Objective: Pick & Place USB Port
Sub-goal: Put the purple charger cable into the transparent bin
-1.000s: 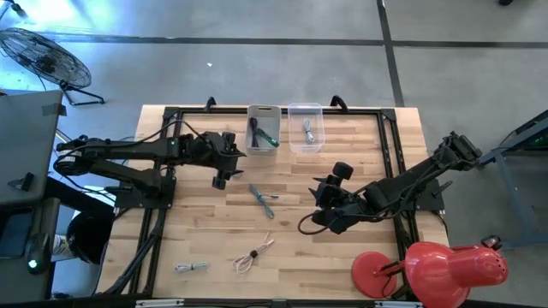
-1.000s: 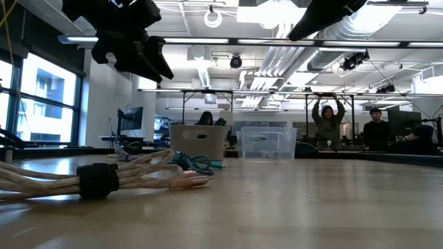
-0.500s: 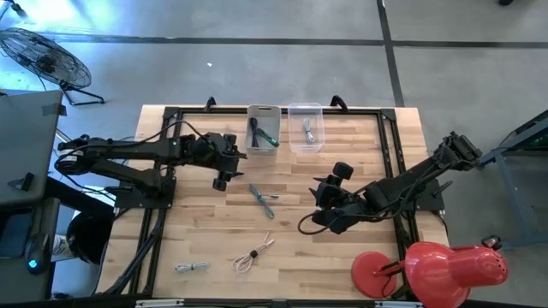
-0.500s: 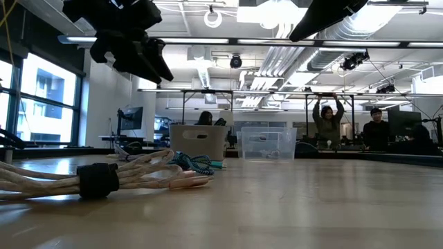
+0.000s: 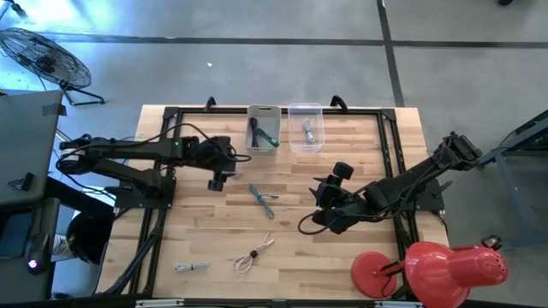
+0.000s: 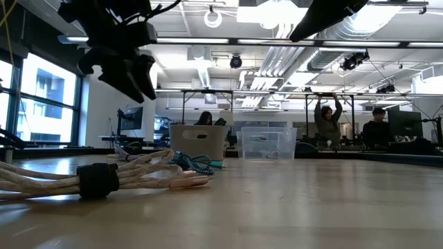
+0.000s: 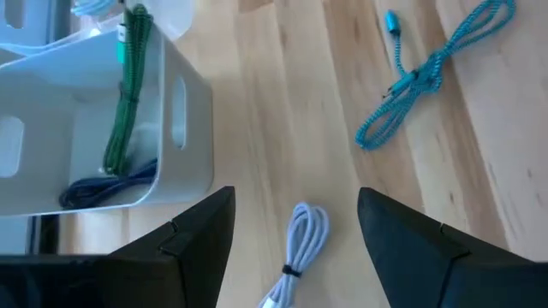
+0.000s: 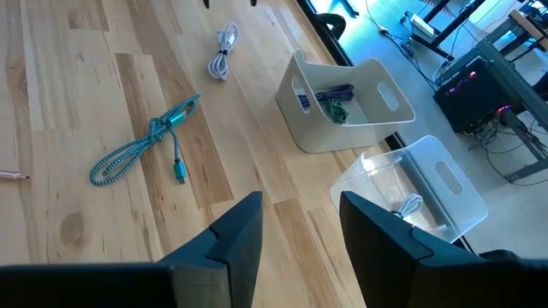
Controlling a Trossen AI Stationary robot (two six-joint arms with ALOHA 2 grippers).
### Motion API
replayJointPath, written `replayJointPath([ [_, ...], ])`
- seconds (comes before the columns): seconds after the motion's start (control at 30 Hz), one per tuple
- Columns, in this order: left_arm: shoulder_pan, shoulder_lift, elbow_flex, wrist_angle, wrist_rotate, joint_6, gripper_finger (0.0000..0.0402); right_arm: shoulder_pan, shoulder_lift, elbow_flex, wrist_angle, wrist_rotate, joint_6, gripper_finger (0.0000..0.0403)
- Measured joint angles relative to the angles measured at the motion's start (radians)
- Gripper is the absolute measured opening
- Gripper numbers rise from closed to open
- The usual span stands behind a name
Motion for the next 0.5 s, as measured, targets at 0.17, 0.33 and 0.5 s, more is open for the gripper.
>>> replayJointPath([
  [0.17,0.000,0.014,0.000,-0.022,0.012,-0.009,0.0241,0.000,0.000,0.000,0.001,-0.001,0.001,0.0149],
  [0.33,0.000,0.028,0.000,-0.059,-0.030,-0.022,0.0241,0.002,0.000,0.000,0.000,-0.003,0.006,0.0149],
  [0.5,0.000,0.026,0.000,-0.117,-0.048,-0.024,0.0241,0.002,0.000,0.000,0.000,-0.048,0.001,0.0149],
])
